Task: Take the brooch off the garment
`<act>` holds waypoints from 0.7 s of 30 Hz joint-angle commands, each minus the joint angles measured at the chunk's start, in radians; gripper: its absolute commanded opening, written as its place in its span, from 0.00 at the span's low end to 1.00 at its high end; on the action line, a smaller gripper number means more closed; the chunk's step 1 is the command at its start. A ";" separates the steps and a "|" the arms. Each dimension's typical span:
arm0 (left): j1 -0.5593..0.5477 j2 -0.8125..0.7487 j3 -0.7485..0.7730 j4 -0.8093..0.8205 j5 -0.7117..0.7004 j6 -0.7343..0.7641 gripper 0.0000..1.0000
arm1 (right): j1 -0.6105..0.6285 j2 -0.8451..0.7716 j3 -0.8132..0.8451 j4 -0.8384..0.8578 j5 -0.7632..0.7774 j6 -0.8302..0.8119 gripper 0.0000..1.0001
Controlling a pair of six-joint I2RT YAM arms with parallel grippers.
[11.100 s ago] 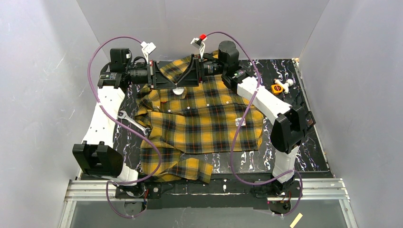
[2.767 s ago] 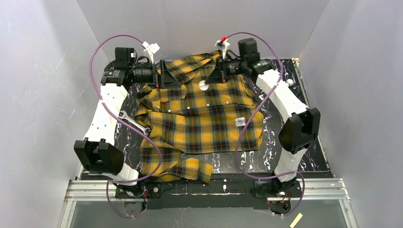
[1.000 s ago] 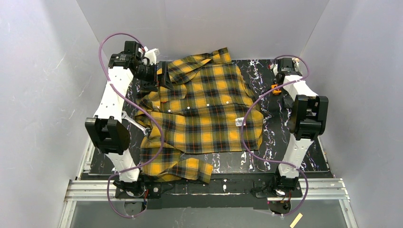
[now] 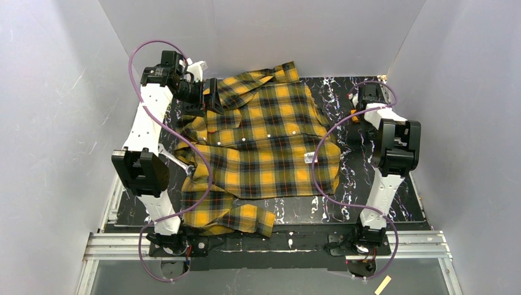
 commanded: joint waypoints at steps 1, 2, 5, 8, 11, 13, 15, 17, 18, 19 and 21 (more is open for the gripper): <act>0.000 0.010 0.037 -0.030 0.020 0.018 0.98 | -0.001 0.016 0.044 -0.037 -0.052 0.021 0.28; 0.000 0.010 0.038 -0.030 0.019 0.019 0.98 | -0.001 0.016 0.049 -0.042 -0.057 0.023 0.29; 0.000 0.011 0.041 -0.032 0.019 0.022 0.98 | 0.002 0.017 0.061 -0.053 -0.070 0.030 0.30; 0.000 0.013 0.042 -0.032 0.022 0.023 0.98 | 0.007 0.013 0.073 -0.068 -0.090 0.037 0.33; 0.000 0.013 0.042 -0.036 0.024 0.028 0.98 | 0.012 0.007 0.089 -0.086 -0.118 0.045 0.37; 0.000 0.014 0.042 -0.039 0.024 0.031 0.98 | 0.018 0.001 0.101 -0.093 -0.132 0.051 0.40; 0.000 0.013 0.043 -0.044 0.024 0.031 0.98 | 0.022 -0.004 0.115 -0.101 -0.147 0.054 0.44; 0.000 0.012 0.042 -0.050 0.023 0.061 0.98 | 0.024 -0.009 0.136 -0.120 -0.169 0.061 0.48; 0.000 0.012 0.043 -0.056 0.018 0.074 0.98 | 0.026 -0.015 0.147 -0.128 -0.188 0.064 0.50; 0.001 0.014 0.045 -0.063 0.008 0.085 0.98 | 0.027 -0.022 0.157 -0.136 -0.205 0.067 0.53; 0.005 0.023 0.057 -0.084 -0.023 0.110 0.98 | 0.031 -0.040 0.174 -0.159 -0.247 0.073 0.57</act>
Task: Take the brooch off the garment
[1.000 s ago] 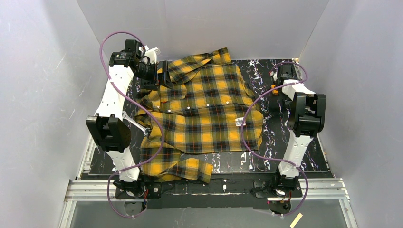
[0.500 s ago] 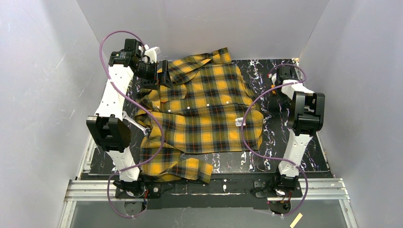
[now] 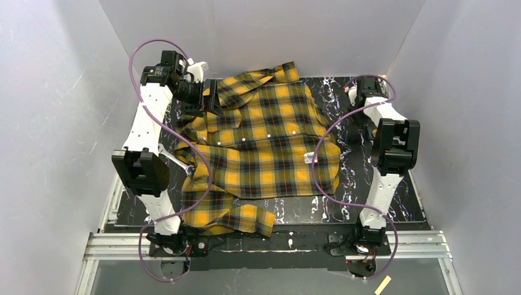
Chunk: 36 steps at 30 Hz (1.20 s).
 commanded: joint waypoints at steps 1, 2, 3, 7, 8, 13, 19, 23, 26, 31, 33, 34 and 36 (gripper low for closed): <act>0.011 0.028 0.055 -0.070 -0.036 0.072 0.98 | 0.014 -0.072 0.076 -0.048 -0.108 0.025 0.60; 0.024 0.038 0.065 -0.081 -0.035 0.080 0.98 | 0.019 -0.084 0.082 -0.058 -0.129 0.024 0.63; 0.040 0.047 0.071 -0.085 -0.026 0.084 0.98 | 0.025 -0.096 0.084 -0.066 -0.154 0.024 0.66; 0.107 0.082 0.087 -0.080 -0.056 0.109 0.98 | 0.066 -0.145 0.093 -0.114 -0.255 0.018 0.76; 0.130 0.092 0.091 -0.079 -0.068 0.120 0.98 | 0.086 -0.155 0.094 -0.126 -0.287 0.014 0.77; 0.212 0.165 0.108 -0.049 -0.123 0.183 0.81 | 0.154 -0.202 0.085 -0.180 -0.458 0.001 0.86; 0.260 0.268 0.149 0.003 -0.131 0.325 0.67 | 0.225 -0.209 0.103 -0.231 -0.589 -0.011 0.90; 0.257 0.307 0.145 0.101 -0.087 0.430 0.66 | 0.245 -0.157 0.164 -0.293 -0.620 -0.009 0.89; 0.243 0.339 0.162 0.164 -0.062 0.474 0.65 | 0.244 -0.115 0.211 -0.349 -0.642 -0.017 0.88; 0.211 0.419 0.217 0.223 -0.042 0.499 0.65 | 0.246 -0.089 0.212 -0.426 -0.674 -0.046 0.85; 0.201 0.452 0.238 0.226 -0.048 0.505 0.63 | 0.246 -0.090 0.202 -0.451 -0.682 -0.052 0.84; 0.198 0.466 0.248 0.228 -0.051 0.507 0.61 | 0.246 -0.093 0.192 -0.460 -0.687 -0.056 0.84; 0.196 0.489 0.261 0.235 -0.056 0.507 0.58 | 0.248 -0.107 0.165 -0.471 -0.695 -0.058 0.83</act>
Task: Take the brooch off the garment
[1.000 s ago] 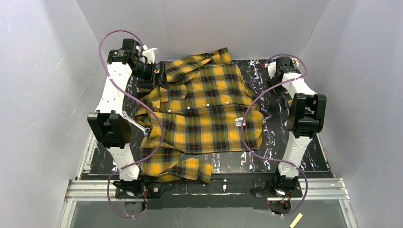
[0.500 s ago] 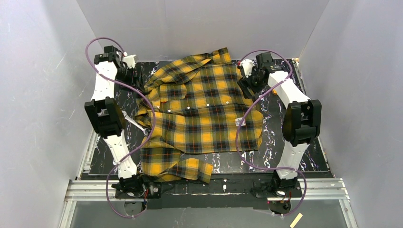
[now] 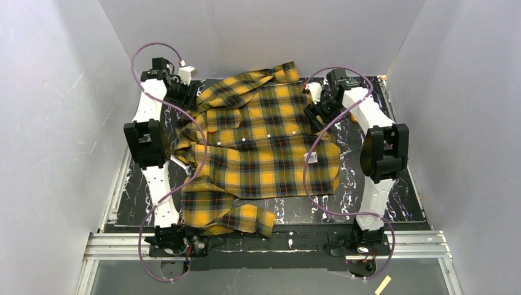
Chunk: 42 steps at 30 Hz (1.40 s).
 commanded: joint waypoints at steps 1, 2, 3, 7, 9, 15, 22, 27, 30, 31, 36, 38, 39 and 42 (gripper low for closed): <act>-0.013 0.044 0.048 0.015 0.019 0.038 0.56 | 0.002 -0.034 -0.042 -0.078 -0.052 -0.030 0.83; -0.013 0.050 0.049 0.017 0.018 0.040 0.55 | 0.003 -0.043 -0.061 -0.080 -0.053 -0.035 0.83; -0.012 0.055 0.049 0.016 0.020 0.042 0.54 | 0.005 -0.051 -0.078 -0.081 -0.052 -0.041 0.83; -0.012 0.072 0.053 0.029 -0.009 0.046 0.40 | 0.006 -0.065 -0.122 -0.091 -0.053 -0.054 0.83; -0.010 0.082 0.057 0.048 -0.052 0.045 0.29 | 0.008 -0.064 -0.130 -0.100 -0.060 -0.060 0.82; 0.004 0.135 0.158 0.090 -0.206 0.079 0.00 | 0.044 -0.082 -0.172 -0.111 -0.070 -0.078 0.79; 0.013 0.223 0.290 0.237 -0.384 0.134 0.00 | 0.097 -0.092 -0.219 -0.105 -0.073 -0.075 0.78; 0.016 0.223 0.295 0.379 -0.506 0.099 0.14 | 0.113 -0.070 -0.207 -0.106 -0.086 -0.068 0.77; 0.028 0.111 0.235 0.287 -0.374 0.054 0.39 | 0.115 -0.059 -0.188 -0.114 -0.107 -0.070 0.77; 0.037 0.058 0.192 0.255 -0.349 0.037 0.42 | 0.115 -0.056 -0.183 -0.114 -0.113 -0.072 0.77; 0.145 -0.160 0.033 -0.036 -0.107 -0.065 0.59 | 0.123 -0.047 -0.181 -0.105 -0.121 -0.068 0.75; 0.199 -0.258 -0.110 -0.093 -0.047 -0.070 0.65 | 0.124 -0.048 -0.187 -0.096 -0.117 -0.064 0.74; 0.213 -0.308 -0.184 -0.103 -0.029 -0.073 0.66 | 0.124 -0.048 -0.191 -0.093 -0.117 -0.063 0.74; 0.283 -0.436 -0.370 -0.114 0.013 -0.077 0.67 | 0.124 -0.053 -0.198 -0.086 -0.116 -0.062 0.73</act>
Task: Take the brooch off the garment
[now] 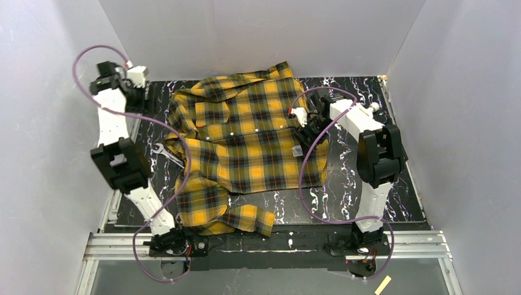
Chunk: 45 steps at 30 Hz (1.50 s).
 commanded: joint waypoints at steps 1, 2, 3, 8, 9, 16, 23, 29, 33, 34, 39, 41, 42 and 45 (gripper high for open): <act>0.094 -0.198 -0.239 -0.140 0.154 -0.024 0.66 | 0.006 -0.007 0.016 0.010 -0.023 0.000 0.73; 0.110 -0.233 -0.294 -0.138 0.160 -0.004 0.66 | 0.006 -0.007 0.016 0.010 -0.023 -0.001 0.73; 0.121 -0.254 -0.341 -0.130 0.160 0.021 0.64 | 0.006 -0.007 0.016 0.010 -0.022 -0.001 0.73; 0.137 -0.312 -0.567 0.043 0.129 0.113 0.58 | 0.006 -0.001 0.016 0.011 -0.017 -0.002 0.73; 0.136 -0.309 -0.591 0.072 0.139 0.131 0.57 | 0.006 0.002 0.017 0.010 -0.015 -0.002 0.73; 0.131 -0.195 -0.595 0.216 0.144 0.072 0.52 | 0.009 0.005 0.003 0.008 0.001 -0.002 0.73; 0.100 -0.132 -0.627 0.363 0.188 0.072 0.47 | 0.010 0.014 -0.009 0.009 0.020 -0.001 0.72; 0.074 -0.066 -0.609 0.435 0.173 0.092 0.45 | 0.013 0.021 -0.009 0.002 0.029 -0.008 0.72; 0.049 -0.017 -0.572 0.435 0.148 0.094 0.40 | 0.016 0.028 -0.017 0.003 0.034 -0.019 0.72; 0.043 -0.009 -0.566 0.433 0.138 0.092 0.36 | 0.016 0.032 -0.018 0.004 0.034 -0.022 0.72; 0.041 -0.014 -0.534 0.384 0.119 0.095 0.11 | 0.019 0.052 -0.040 0.026 0.047 -0.030 0.70; 0.051 -0.032 -0.515 0.350 0.108 0.099 0.02 | 0.022 0.059 -0.047 0.035 0.062 -0.031 0.69; 0.056 -0.035 -0.488 0.311 0.097 0.108 0.00 | 0.024 0.061 -0.050 0.038 0.066 -0.032 0.68; 0.076 -0.035 -0.386 0.201 0.026 0.159 0.00 | 0.026 0.063 -0.059 0.050 0.092 -0.035 0.66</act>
